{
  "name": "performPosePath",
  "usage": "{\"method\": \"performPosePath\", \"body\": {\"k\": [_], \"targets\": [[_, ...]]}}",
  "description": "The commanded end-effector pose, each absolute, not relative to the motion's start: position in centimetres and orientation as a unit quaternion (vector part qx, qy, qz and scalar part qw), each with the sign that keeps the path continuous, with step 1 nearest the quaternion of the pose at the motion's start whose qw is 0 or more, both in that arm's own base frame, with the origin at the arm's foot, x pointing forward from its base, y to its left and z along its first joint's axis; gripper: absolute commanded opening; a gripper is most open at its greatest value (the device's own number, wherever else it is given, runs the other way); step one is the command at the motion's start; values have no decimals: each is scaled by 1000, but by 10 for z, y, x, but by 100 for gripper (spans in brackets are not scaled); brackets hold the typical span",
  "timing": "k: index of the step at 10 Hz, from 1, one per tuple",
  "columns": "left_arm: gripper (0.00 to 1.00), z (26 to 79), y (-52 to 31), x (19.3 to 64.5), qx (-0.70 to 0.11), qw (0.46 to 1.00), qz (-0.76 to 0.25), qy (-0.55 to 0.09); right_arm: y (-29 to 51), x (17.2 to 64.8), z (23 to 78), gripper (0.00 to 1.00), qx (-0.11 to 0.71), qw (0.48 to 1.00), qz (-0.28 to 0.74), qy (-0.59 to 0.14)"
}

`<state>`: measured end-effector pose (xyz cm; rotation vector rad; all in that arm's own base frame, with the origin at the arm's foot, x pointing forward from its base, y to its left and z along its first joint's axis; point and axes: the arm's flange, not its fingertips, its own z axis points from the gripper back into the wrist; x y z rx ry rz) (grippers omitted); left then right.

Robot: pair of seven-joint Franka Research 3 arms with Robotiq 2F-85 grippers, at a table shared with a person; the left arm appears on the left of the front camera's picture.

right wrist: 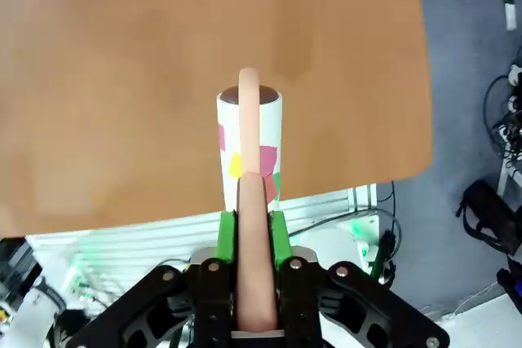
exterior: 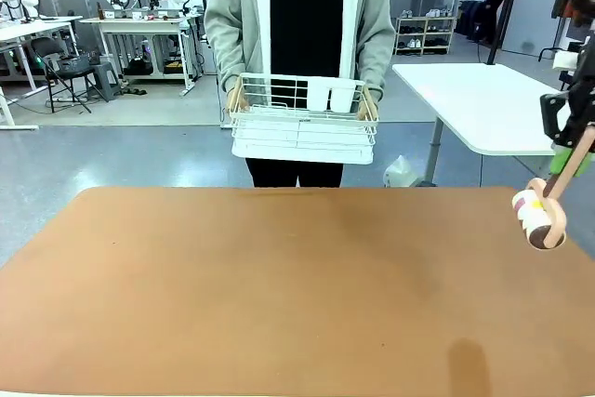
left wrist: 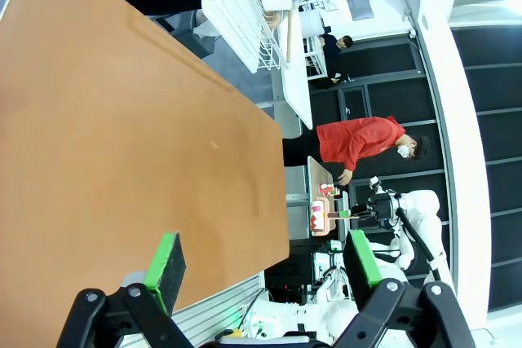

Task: Clean the table.
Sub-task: Clean the table with the Lint Roller when the human lifts the Dish drying rack.

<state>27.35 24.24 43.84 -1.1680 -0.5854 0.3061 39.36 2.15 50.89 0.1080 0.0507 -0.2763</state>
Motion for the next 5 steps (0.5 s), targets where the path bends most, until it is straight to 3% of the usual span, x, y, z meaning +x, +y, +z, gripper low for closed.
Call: {"method": "performPosePath", "body": {"k": [1,2,5], "targets": [[100,440,246,274,-549,775,132,-285,38,408,476,21,50,988,-145,-1],[100,440,246,274,-549,775,132,-285,22,394,509,21,54,989,-138,25],[100,440,246,274,-549,775,132,-285,22,394,509,21,54,989,-138,25]]}}
